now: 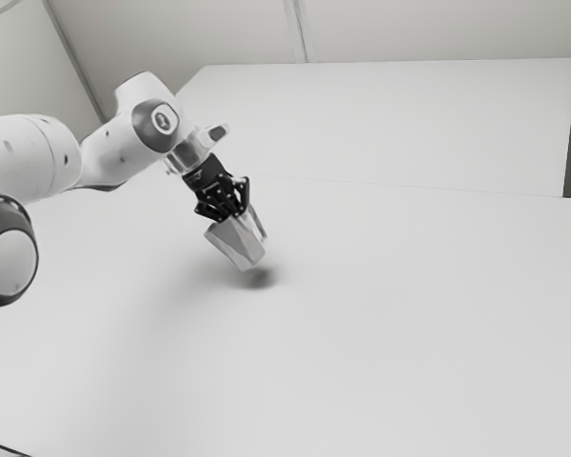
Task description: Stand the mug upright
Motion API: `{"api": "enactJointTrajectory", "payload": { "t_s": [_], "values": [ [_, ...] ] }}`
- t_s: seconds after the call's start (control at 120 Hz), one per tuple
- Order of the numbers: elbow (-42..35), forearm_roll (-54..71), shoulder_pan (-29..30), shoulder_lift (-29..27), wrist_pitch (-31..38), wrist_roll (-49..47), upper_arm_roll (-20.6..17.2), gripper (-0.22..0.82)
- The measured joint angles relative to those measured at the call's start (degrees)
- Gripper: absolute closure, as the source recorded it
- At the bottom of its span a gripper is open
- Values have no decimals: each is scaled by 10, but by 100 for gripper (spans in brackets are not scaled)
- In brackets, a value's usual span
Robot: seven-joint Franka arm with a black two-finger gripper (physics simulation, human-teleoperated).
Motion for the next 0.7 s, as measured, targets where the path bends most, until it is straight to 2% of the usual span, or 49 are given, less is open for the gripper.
{"api": "enactJointTrajectory", "payload": {
  "t_s": [0.142,0.308,0.7],
  "values": [
    [-19,126,-15,-22,10,-8,-1,79],
    [-45,219,-24,-34,42,-14,-3,79],
    [-104,264,-36,-38,120,-24,-4,79]
  ]
}}
